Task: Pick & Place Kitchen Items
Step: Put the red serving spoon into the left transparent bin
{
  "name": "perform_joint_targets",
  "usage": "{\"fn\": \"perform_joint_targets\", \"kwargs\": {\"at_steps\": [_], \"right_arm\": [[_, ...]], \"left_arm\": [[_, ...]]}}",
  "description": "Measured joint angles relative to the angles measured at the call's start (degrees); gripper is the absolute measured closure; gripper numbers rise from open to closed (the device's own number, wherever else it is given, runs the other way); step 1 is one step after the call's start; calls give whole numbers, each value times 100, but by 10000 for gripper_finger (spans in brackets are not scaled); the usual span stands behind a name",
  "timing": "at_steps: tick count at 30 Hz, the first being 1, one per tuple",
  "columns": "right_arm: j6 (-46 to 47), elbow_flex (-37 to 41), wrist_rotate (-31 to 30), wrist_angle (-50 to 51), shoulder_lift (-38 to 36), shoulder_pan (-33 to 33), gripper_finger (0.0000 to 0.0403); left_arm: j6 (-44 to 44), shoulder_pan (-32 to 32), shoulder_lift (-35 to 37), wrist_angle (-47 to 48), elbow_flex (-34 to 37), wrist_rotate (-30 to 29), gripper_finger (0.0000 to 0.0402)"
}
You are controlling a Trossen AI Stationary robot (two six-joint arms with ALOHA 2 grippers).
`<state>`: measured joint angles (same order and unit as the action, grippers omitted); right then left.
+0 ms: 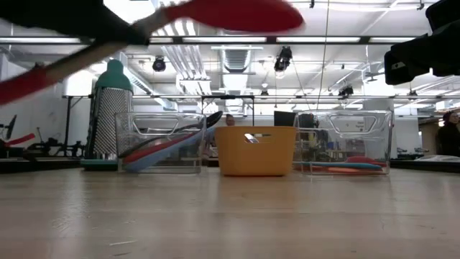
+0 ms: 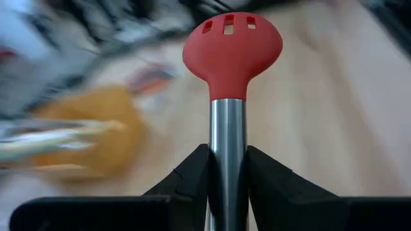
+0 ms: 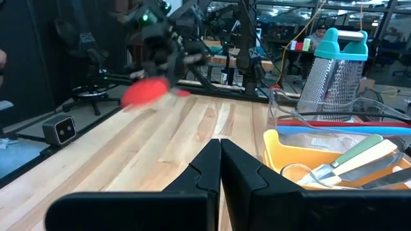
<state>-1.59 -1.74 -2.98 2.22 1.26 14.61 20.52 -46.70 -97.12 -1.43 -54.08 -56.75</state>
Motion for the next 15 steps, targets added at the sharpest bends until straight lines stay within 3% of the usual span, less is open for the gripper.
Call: {"fn": "perform_joint_targets", "kwargs": {"at_steps": [7,11,15], "right_arm": [[-9,0,-2,0,-2,0,394],[-4,0,0,0,-2,-1,394],[-1,0,0,0,-2,0,394]], "left_arm": [[-177,284,738,7,0,-2112,312],[-207,791,1125,17,0,-2275,312],[-332,1525,1485,12,0,-1999,312]]}}
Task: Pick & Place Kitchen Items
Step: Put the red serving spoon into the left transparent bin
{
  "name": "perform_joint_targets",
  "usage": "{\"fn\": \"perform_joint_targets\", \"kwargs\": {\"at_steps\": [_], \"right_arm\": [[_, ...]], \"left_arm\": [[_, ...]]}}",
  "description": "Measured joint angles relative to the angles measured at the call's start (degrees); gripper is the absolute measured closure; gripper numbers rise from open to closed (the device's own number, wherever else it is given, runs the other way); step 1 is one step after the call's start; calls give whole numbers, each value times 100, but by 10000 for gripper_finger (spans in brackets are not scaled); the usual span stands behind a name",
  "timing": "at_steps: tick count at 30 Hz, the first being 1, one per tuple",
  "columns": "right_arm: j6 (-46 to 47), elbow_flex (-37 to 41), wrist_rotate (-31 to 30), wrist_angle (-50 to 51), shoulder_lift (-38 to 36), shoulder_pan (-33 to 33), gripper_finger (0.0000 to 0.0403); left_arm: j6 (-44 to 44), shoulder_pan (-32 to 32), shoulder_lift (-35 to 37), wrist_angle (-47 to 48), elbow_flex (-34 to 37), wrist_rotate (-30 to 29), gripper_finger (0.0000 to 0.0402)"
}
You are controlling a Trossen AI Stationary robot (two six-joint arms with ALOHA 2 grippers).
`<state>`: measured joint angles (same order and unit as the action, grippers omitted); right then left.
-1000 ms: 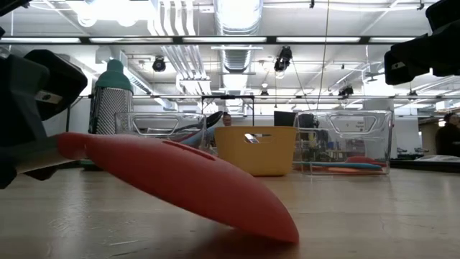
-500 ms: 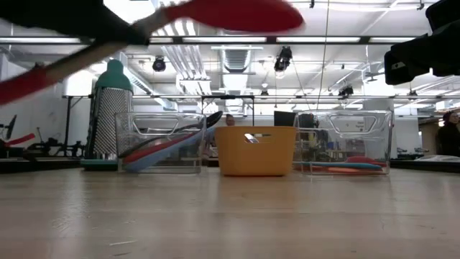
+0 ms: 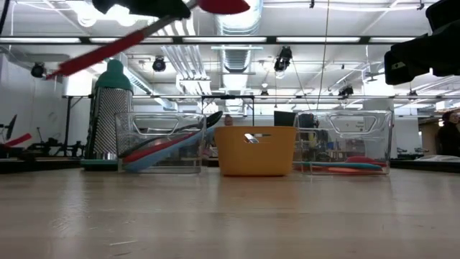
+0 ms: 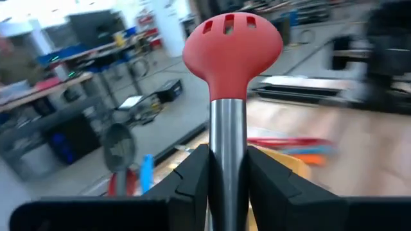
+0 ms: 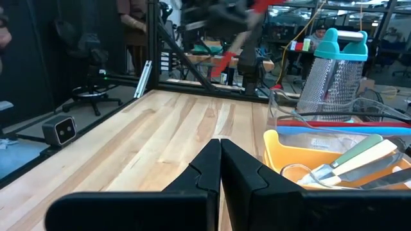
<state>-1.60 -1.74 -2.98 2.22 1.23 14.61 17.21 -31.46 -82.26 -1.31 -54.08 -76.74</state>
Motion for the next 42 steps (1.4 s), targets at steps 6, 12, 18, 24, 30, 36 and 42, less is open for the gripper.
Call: {"fn": "perform_joint_targets", "kwargs": {"at_steps": [6,12,18,24,30,36,42], "right_arm": [[-8,0,-2,0,0,-2,394],[1,0,0,0,0,0,394],[-4,0,-1,-2,2,-2,394],[-5,0,-1,-1,6,-1,394],[1,0,0,-2,0,0,394],[2,0,-2,-1,0,-2,394],[-5,0,0,0,2,-2,394]], "left_arm": [[-28,1379,568,-33,4,756,312],[87,3057,785,-173,7,2358,312],[546,4165,577,-39,27,3273,312],[422,4403,237,84,167,3238,312],[620,4414,-37,87,363,3036,312],[880,4417,-107,89,648,2886,312],[1197,4415,-109,89,862,2879,312]]}}
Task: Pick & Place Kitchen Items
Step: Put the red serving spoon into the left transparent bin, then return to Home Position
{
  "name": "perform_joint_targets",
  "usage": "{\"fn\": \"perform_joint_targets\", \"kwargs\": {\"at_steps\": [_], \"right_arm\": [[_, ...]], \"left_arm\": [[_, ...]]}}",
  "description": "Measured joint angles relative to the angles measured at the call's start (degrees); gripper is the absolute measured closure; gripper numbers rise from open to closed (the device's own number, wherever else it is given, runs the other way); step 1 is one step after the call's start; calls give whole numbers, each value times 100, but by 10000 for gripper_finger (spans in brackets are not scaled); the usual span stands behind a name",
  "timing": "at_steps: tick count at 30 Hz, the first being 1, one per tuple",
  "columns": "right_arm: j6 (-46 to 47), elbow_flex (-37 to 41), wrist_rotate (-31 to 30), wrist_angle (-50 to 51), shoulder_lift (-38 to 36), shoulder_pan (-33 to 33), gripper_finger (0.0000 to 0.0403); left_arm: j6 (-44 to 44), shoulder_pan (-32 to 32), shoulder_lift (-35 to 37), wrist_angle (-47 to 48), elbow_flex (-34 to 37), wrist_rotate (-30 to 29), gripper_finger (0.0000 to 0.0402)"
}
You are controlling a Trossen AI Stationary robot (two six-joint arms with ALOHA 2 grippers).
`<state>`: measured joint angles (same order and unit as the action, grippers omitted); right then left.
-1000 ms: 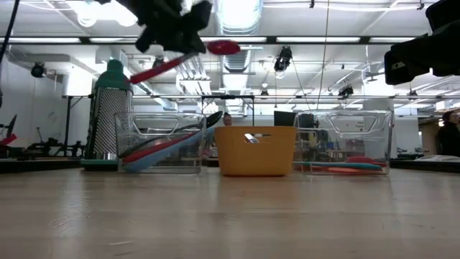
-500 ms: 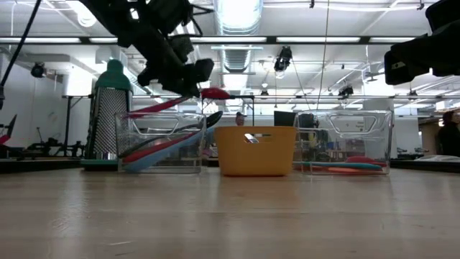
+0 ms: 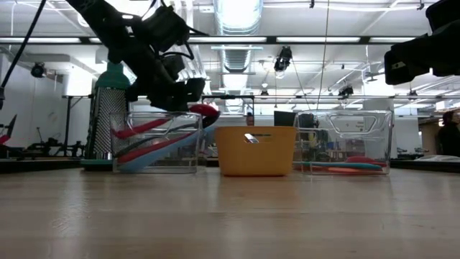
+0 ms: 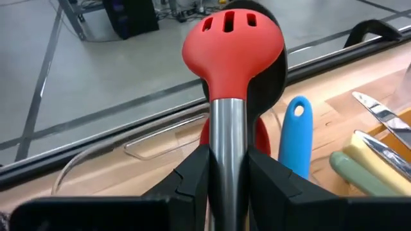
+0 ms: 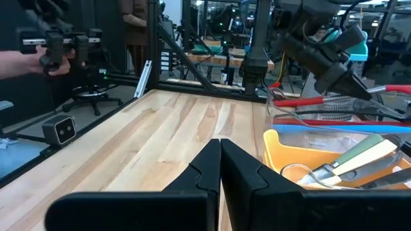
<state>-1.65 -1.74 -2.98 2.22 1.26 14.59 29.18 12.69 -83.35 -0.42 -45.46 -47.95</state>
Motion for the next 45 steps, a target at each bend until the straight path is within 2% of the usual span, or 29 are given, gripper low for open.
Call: {"fn": "perform_joint_targets", "kwargs": {"at_steps": [9,21,34,37,42,45], "right_arm": [[-2,0,0,-2,0,2,394],[7,0,0,0,2,0,394],[9,0,0,-2,2,1,394],[1,0,-1,0,2,0,394],[5,0,-1,0,2,0,394],[0,0,-2,-2,2,0,394]], "left_arm": [[134,0,0,-1,58,-2,306],[-88,-19,24,26,53,20,232],[-447,-393,865,2,-34,54,227],[-500,-526,1000,-17,-34,395,227],[-759,-867,953,-245,17,1588,227],[-1125,-1248,820,-685,164,1695,230]]}}
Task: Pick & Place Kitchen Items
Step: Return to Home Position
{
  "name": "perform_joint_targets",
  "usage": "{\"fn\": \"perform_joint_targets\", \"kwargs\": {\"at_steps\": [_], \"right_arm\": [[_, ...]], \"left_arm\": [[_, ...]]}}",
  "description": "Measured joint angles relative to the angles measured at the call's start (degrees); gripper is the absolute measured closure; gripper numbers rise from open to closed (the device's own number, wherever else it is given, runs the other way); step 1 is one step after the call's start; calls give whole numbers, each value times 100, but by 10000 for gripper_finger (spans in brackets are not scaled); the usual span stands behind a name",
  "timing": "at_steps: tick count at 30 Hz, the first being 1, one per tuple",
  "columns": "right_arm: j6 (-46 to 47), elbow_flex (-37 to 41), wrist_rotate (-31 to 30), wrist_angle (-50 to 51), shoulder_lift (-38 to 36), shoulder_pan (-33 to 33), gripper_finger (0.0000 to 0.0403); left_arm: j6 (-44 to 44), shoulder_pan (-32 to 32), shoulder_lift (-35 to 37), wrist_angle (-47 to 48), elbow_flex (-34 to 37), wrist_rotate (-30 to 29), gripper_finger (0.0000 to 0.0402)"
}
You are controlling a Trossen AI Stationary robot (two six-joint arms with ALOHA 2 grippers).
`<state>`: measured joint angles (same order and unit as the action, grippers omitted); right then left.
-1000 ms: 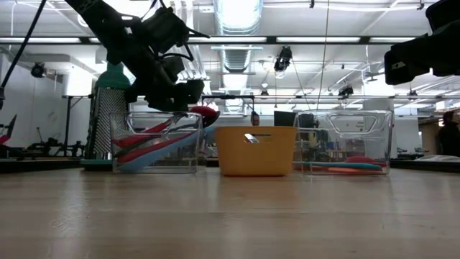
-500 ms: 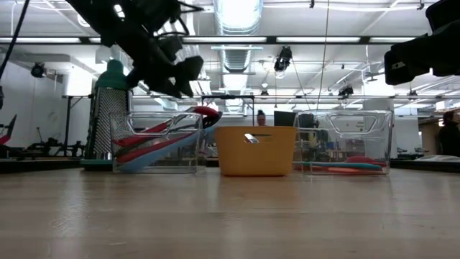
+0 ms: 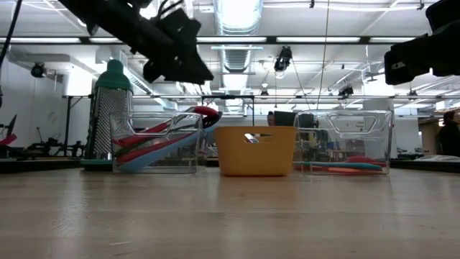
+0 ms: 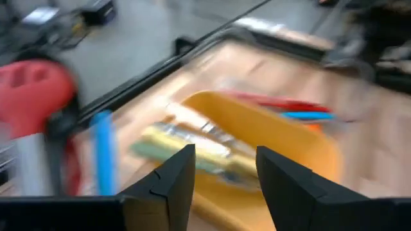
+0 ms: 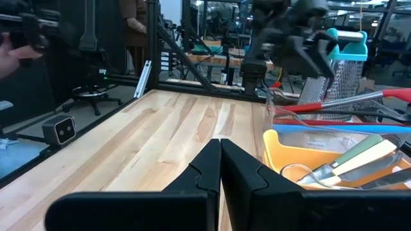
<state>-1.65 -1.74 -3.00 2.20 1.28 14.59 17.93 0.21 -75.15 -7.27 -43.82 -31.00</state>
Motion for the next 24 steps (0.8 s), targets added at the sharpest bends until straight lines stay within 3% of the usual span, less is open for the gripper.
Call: {"fn": "perform_joint_targets", "kwargs": {"at_steps": [5,9,11,15,24], "right_arm": [[0,0,2,2,0,2,394],[-1,0,0,2,0,2,394],[8,0,1,2,-3,0,394],[3,0,1,2,-4,2,394],[1,0,2,2,-4,2,394]], "left_arm": [[-524,-399,-122,-1293,267,284,281],[-1183,-615,-78,-1603,541,1039,367],[-1376,-685,48,-1904,758,1526,391],[-1509,-698,506,-2704,1346,2103,388],[-1035,-706,1990,-2865,2610,2154,391]]}}
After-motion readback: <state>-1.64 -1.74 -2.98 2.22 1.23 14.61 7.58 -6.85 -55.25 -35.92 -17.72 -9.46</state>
